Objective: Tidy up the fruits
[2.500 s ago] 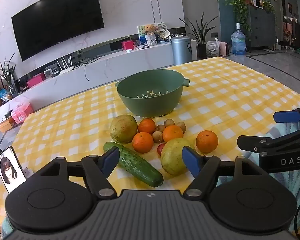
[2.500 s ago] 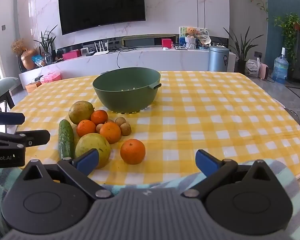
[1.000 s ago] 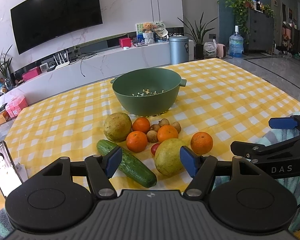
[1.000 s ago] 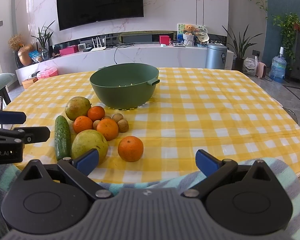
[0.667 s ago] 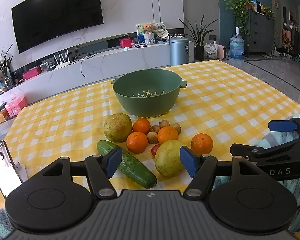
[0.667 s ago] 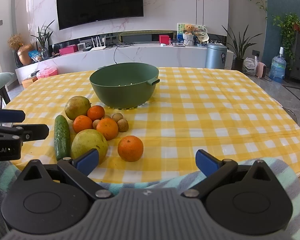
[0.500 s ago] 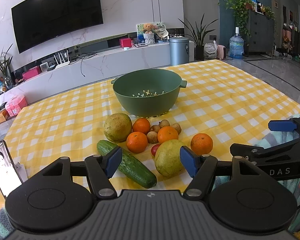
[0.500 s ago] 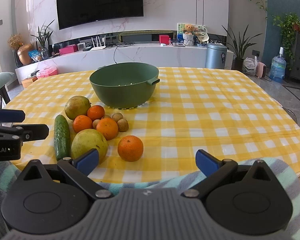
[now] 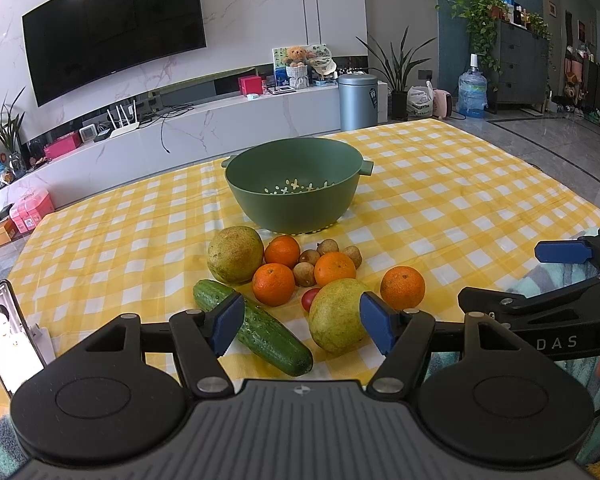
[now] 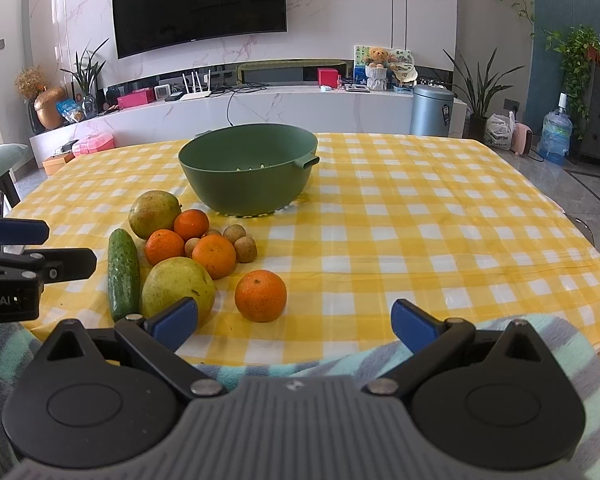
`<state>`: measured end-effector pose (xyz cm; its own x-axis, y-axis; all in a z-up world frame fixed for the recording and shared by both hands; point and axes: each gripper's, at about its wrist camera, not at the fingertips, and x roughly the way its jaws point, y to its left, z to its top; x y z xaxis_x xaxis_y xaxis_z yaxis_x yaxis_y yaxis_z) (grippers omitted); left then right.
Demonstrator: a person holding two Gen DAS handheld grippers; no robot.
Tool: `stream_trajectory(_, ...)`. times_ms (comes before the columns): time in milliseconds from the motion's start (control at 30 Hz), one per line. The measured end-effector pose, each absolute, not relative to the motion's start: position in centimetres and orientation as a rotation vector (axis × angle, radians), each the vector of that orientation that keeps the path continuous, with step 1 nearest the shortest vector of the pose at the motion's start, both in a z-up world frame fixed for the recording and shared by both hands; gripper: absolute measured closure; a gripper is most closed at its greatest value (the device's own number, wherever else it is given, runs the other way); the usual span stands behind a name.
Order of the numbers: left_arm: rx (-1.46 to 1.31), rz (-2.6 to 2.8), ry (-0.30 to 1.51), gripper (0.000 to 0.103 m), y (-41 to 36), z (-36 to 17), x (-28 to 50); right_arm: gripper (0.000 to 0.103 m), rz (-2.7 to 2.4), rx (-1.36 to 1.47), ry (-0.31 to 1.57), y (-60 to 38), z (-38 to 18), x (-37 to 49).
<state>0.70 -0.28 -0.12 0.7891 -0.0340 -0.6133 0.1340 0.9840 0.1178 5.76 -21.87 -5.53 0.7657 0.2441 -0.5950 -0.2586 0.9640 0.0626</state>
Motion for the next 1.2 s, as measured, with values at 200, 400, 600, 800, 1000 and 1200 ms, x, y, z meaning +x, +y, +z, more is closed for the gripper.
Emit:
stream_trajectory(200,0.159,-0.092,0.656,0.025,-0.2,-0.1,0.7,0.004,0.273,-0.024,0.644,-21.8,-5.7,5.8)
stream_trajectory(400,0.156,-0.090,0.656,0.025,-0.2,-0.2,0.7,0.004,0.273,-0.025,0.644,-21.8,-5.6,5.9)
stream_trajectory(600,0.157,-0.093,0.657,0.025,-0.2,-0.2,0.7,0.004,0.273,-0.026,0.645,-21.7,-5.8,6.0)
stream_trajectory(800,0.170,-0.127,0.664,0.030,-0.7,-0.2,0.3,0.004,0.271,-0.025,0.644,-21.8,-5.7,6.0)
stream_trajectory(1000,0.116,-0.154,0.709,0.032,0.4,0.3,1.2,0.004,0.269,0.030,0.638,-22.6,-6.4,6.5)
stream_trajectory(1200,0.089,-0.166,0.759,0.045,1.6,0.2,2.3,0.008,0.331,0.032,0.668,-21.2,-6.4,7.6)
